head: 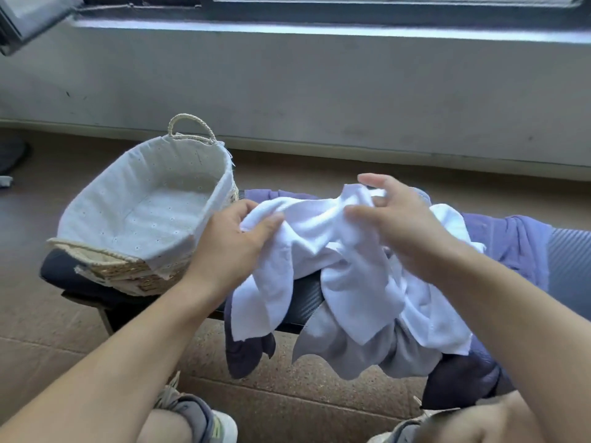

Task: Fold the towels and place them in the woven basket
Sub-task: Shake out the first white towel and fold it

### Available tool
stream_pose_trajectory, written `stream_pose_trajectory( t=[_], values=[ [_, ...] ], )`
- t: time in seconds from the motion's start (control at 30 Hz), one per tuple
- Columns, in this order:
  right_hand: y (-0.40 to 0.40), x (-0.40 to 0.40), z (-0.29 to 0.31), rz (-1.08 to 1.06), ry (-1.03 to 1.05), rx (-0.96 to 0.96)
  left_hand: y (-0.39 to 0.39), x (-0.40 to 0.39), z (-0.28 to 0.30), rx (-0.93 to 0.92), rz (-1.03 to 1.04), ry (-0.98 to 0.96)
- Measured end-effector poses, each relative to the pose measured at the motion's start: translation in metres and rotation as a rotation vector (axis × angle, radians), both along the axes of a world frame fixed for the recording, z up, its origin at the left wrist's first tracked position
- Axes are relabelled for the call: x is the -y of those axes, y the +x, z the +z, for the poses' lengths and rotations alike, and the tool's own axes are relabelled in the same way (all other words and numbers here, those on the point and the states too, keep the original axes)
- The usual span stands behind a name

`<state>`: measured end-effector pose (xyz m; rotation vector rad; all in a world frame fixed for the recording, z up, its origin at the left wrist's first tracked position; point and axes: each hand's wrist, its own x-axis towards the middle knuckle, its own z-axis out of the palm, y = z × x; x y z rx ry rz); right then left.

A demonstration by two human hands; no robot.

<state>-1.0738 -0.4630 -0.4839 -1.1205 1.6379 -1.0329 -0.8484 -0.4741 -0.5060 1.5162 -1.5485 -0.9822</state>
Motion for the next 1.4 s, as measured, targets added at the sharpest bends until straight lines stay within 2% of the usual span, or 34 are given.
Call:
stream_pose_trajectory(
  t=[0.17,0.3,0.43,0.57,0.67,0.77,0.83,0.9,0.97,1.03,1.3,1.4],
  values=[
    [0.034,-0.011,-0.001,0.298,0.043,0.125,-0.003,-0.003,-0.004,-0.138,-0.17,0.057],
    [0.024,-0.014,0.002,0.389,-0.026,0.244,0.0,-0.003,-0.006,-0.139,-0.193,-0.047],
    [0.014,-0.015,0.001,0.499,-0.175,0.199,-0.003,-0.008,0.006,-0.165,-0.082,-0.09],
    [0.013,-0.016,-0.008,0.489,-0.309,-0.086,-0.002,-0.009,0.007,-0.079,0.053,-0.142],
    [0.014,-0.018,-0.015,0.372,-0.424,-0.388,-0.003,-0.008,0.007,-0.055,0.085,-0.107],
    [0.018,-0.017,-0.007,0.302,-0.585,-0.66,-0.005,-0.011,0.008,-0.168,0.017,-0.079],
    [0.018,-0.016,-0.003,0.327,-0.656,-0.763,-0.007,-0.013,0.008,-0.265,0.026,-0.039],
    [0.021,-0.019,0.004,0.369,-0.658,-0.704,-0.01,-0.016,0.008,-0.32,0.037,0.0],
    [0.021,-0.024,0.006,0.403,-0.536,-0.577,-0.012,-0.02,0.009,-0.394,0.033,0.05],
    [0.022,-0.025,0.0,0.421,-0.505,-0.572,-0.014,-0.023,0.008,-0.461,0.023,0.09],
    [0.029,-0.023,-0.004,0.205,-0.414,-0.316,-0.028,-0.036,0.009,-0.668,-0.023,0.144],
    [0.034,-0.024,-0.007,0.145,-0.416,-0.306,-0.032,-0.041,0.011,-0.757,-0.033,0.167]
  ],
)
